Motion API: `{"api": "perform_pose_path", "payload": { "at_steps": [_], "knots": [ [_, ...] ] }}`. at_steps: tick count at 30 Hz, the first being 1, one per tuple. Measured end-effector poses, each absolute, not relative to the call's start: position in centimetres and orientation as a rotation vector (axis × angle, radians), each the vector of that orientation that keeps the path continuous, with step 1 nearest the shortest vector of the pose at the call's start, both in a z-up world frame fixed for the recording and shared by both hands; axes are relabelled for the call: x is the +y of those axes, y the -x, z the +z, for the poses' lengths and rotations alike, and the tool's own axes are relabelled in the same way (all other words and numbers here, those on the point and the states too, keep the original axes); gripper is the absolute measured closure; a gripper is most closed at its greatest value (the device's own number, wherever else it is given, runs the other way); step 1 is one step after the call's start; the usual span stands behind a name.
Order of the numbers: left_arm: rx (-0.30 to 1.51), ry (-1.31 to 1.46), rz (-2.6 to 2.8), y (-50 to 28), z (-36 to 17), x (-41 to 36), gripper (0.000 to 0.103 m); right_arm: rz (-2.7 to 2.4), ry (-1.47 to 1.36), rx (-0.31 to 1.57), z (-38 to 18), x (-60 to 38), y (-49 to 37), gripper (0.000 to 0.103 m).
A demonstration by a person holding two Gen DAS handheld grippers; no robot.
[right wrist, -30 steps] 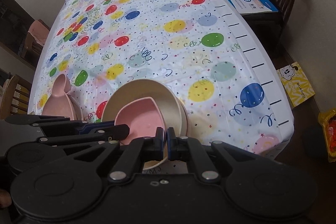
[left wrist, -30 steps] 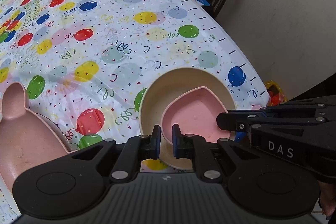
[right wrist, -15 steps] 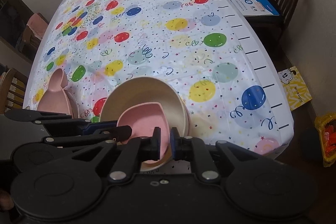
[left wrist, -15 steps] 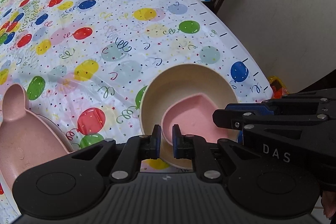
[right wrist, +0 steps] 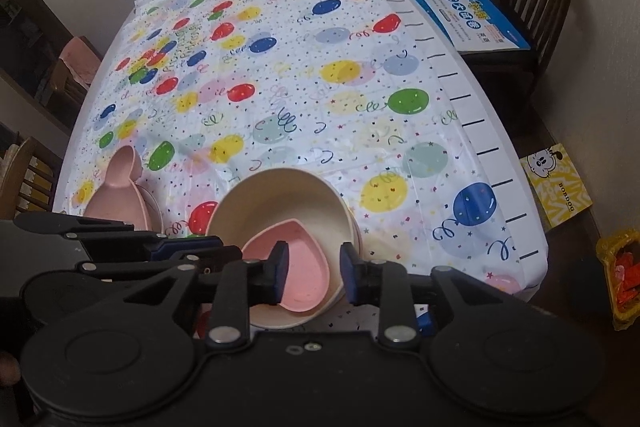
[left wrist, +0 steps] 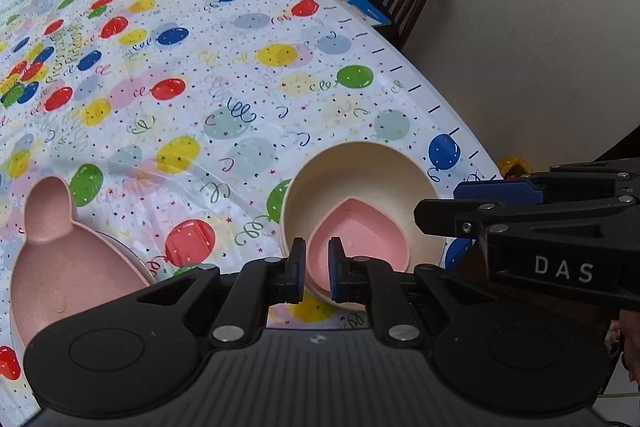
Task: Organize plates and bowls
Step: 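Lower the pink heart-shaped dish into the cream bowl, then open both grippers and release the pink heart-shaped dish, then move both grippers to the cream bowl rim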
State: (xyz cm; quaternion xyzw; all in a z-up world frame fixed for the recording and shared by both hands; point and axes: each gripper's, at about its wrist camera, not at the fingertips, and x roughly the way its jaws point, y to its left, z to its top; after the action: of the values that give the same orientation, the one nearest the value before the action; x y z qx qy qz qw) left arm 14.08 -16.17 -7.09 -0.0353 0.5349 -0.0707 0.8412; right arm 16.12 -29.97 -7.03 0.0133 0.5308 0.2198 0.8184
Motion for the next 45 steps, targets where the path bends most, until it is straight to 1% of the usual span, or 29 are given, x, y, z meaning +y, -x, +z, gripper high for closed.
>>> {"api": "perform_pose_path", "payload": {
  "at_steps": [3,5,7,8,9,10,11,12,13,15,16,17,19,20,21,22,30,38,41,43,45],
  "knots": [
    [1.109,0.066,-0.155,-13.6,-6.5,-15.9,0.091,0.471,-0.032,1.108,-6.4,-30.2,-15.7,0.069],
    [1.092,0.062,-0.159,-13.3,-6.0,-15.8,0.086,0.475,-0.033,1.094,-6.0,-30.3,-15.4,0.068],
    [1.076,0.066,-0.159,-13.0,-5.7,-15.5,0.072,0.479,-0.033,1.080,-5.6,-30.4,-15.1,0.062],
    [1.067,0.069,-0.159,-12.9,-5.5,-15.4,0.068,0.481,-0.032,1.071,-5.4,-30.5,-14.9,0.060],
    [1.059,0.070,-0.157,-12.7,-5.3,-15.3,0.059,0.482,-0.030,1.060,-5.2,-30.5,-14.7,0.056],
    [1.050,0.067,-0.150,-12.6,-5.1,-15.2,0.052,0.483,-0.029,1.053,-5.1,-30.5,-14.6,0.051],
    [1.041,0.067,-0.148,-12.5,-4.9,-15.1,0.049,0.484,-0.030,1.043,-4.9,-30.6,-14.4,0.048],
    [1.034,0.069,-0.150,-12.4,-4.8,-15.0,0.045,0.484,-0.030,1.033,-4.7,-30.6,-14.3,0.043],
    [1.030,0.072,-0.151,-12.3,-4.6,-14.9,0.042,0.482,-0.030,1.024,-4.5,-30.7,-14.1,0.041],
    [1.019,0.073,-0.150,-12.1,-4.4,-14.7,0.037,0.479,-0.037,1.009,-4.2,-31.0,-13.9,0.037],
    [1.016,0.072,-0.149,-12.1,-4.4,-14.7,0.034,0.477,-0.041,1.003,-4.1,-31.1,-13.9,0.031],
    [1.014,0.073,-0.147,-12.1,-4.4,-14.7,0.033,0.472,-0.045,0.994,-4.0,-31.3,-13.8,0.028],
    [1.022,0.078,-0.140,-12.1,-4.6,-14.6,0.028,0.470,-0.049,0.976,-3.9,-31.5,-13.5,0.016],
    [1.027,0.084,-0.138,-12.1,-4.8,-14.6,0.027,0.468,-0.050,0.971,-3.9,-31.6,-13.5,0.013],
    [1.034,0.091,-0.136,-12.2,-5.0,-14.5,0.027,0.462,-0.053,0.968,-4.0,-31.7,-13.5,0.005],
    [1.041,0.096,-0.133,-12.3,-5.3,-14.5,0.027,0.453,-0.061,0.966,-4.1,-31.8,-13.5,0.001],
    [1.092,0.110,-0.093,-13.3,-8.3,-14.4,0.027,0.362,-0.159,1.059,-7.1,-33.0,-14.7,0.002],
    [1.137,0.109,-0.074,-14.3,-11.0,-15.0,0.027,0.316,-0.184,1.143,-10.3,-32.6,-16.0,0.007],
    [1.150,0.129,-0.066,-14.7,-11.8,-14.9,0.027,0.303,-0.207,1.178,-11.4,-32.3,-16.5,0.011],
    [1.151,0.135,-0.063,-14.8,-12.1,-14.9,0.027,0.285,-0.212,1.186,-11.9,-32.2,-16.6,0.017],
    [1.153,0.142,-0.068,-15.0,-12.3,-14.9,0.027,0.272,-0.220,1.197,-12.4,-32.1,-16.8,0.020]
  ]
}}
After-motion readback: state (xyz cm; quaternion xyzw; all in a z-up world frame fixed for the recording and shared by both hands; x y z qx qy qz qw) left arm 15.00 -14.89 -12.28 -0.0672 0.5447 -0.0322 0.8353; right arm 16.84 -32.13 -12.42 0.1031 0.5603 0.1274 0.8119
